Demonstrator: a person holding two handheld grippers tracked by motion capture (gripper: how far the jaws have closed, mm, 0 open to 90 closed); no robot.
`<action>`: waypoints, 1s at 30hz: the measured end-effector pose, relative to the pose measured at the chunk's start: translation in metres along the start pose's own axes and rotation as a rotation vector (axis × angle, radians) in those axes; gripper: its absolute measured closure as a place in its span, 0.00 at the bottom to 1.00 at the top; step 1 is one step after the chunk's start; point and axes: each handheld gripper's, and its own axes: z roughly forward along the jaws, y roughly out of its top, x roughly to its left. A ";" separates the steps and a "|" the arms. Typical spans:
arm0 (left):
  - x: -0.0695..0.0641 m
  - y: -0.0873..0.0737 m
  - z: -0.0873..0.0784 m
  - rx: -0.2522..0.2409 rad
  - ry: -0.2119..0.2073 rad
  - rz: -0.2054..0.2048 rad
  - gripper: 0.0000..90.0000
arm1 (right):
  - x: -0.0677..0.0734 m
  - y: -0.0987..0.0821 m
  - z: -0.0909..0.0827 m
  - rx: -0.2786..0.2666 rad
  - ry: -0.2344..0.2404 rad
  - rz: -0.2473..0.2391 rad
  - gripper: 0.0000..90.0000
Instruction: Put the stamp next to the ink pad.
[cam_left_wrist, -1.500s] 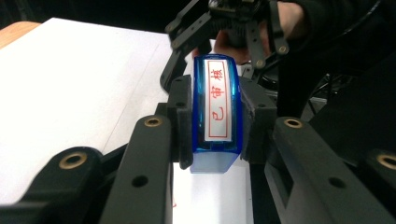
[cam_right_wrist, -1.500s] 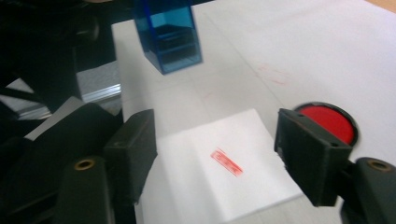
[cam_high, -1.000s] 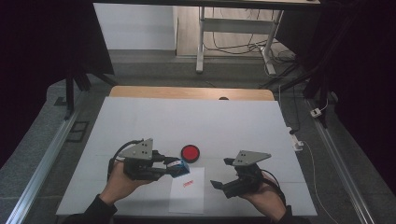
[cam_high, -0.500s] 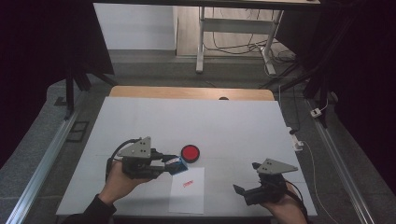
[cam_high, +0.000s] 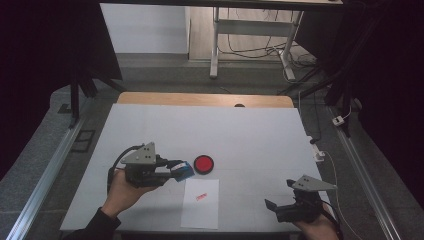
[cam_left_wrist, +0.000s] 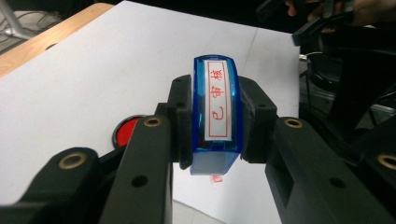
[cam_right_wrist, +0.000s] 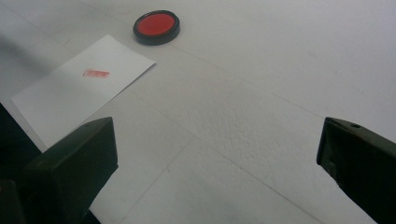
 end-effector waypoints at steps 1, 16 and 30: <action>0.001 -0.001 -0.001 0.001 0.005 -0.002 0.77 | -0.001 -0.001 -0.001 -0.002 0.000 0.008 0.00; 0.017 -0.011 -0.010 0.043 0.111 -0.052 0.77 | -0.009 -0.009 -0.008 0.034 -0.027 0.027 0.00; 0.039 -0.030 -0.016 0.082 0.221 -0.147 0.77 | -0.009 -0.009 -0.007 0.043 -0.017 0.030 0.00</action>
